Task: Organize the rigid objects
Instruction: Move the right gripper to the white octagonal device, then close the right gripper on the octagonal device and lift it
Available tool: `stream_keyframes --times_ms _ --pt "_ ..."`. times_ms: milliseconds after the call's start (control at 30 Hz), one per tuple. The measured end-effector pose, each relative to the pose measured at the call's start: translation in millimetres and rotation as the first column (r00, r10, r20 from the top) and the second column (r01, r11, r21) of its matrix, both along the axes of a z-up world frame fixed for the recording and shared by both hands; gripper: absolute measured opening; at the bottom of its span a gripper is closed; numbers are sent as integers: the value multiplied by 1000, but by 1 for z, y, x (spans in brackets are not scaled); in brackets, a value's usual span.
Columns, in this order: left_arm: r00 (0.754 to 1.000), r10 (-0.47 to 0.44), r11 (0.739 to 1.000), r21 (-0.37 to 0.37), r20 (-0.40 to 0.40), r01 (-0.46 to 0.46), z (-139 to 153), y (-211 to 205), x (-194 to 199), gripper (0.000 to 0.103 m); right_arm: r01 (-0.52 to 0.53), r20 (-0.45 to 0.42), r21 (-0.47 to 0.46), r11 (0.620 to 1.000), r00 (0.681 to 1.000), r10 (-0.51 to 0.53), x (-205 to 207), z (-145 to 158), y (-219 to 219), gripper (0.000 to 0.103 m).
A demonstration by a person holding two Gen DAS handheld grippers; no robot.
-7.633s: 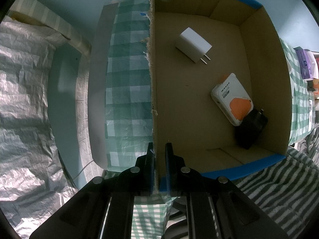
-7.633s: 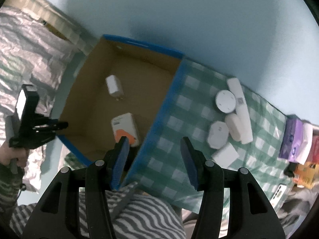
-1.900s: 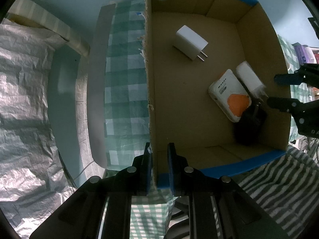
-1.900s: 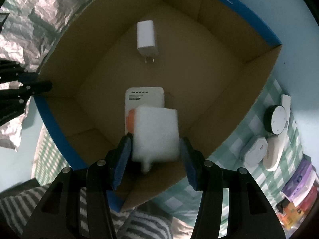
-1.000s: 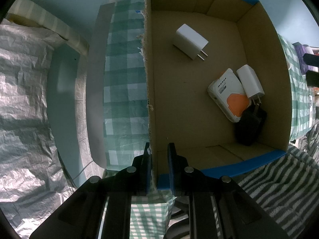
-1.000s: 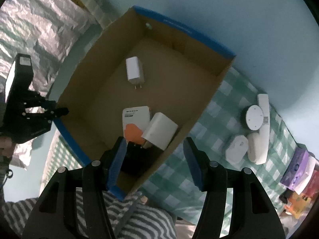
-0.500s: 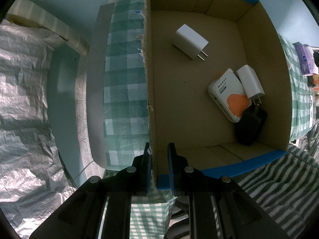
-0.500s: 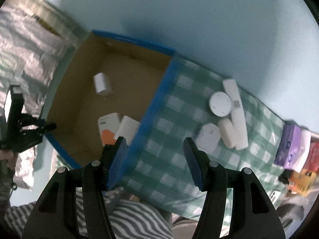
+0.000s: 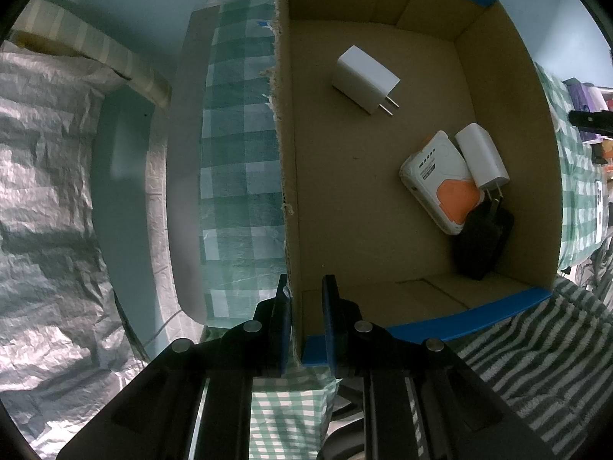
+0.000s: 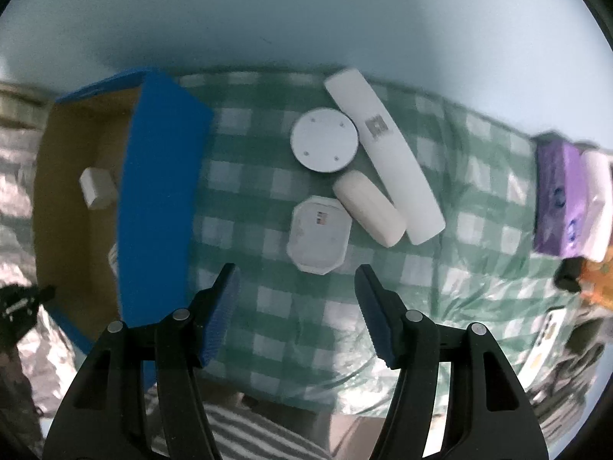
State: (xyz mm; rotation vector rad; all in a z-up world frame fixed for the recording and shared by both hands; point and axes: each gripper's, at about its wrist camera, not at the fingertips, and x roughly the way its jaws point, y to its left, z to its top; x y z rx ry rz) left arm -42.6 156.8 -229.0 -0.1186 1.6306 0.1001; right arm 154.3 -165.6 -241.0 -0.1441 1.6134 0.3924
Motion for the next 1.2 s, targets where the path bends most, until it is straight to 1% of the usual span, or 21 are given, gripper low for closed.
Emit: stream_keyframes --times_ms 133,200,333,867,900,933,1133,1167,1200 --pt "1000 0 1000 1 0 0 0 1 0 15 50 -45 -7 999 998 -50 9 -24 -5 63" --pt "1000 -2 1000 2 1 2 1 1 0 15 58 -65 -26 998 996 -59 14 -37 -5 63" --pt "1000 -1 1000 0 6 1 3 2 1 15 53 -73 -36 998 996 -55 20 -51 -1 63" --pt "1000 -3 1000 1 0 3 1 -1 5 15 102 -125 -63 993 986 -109 30 -90 11 63" --pt "1000 -2 1000 1 0 2 1 -1 5 15 100 -129 -67 993 986 -108 30 -92 11 63" --pt "1000 -2 1000 0 0 2 0 -1 5 15 97 -126 -68 993 986 -105 29 -93 12 65" --pt "1000 -1 1000 0 1 1 0 -1 5 15 66 -113 -100 993 991 -77 25 -95 24 65" --pt "1000 0 1000 0 0 0 0 -1 5 15 57 -111 -107 993 991 -69 23 -96 29 65" --pt "1000 0 1000 0 0 0 0 -1 5 15 48 -102 -123 991 993 -60 21 -96 32 62"
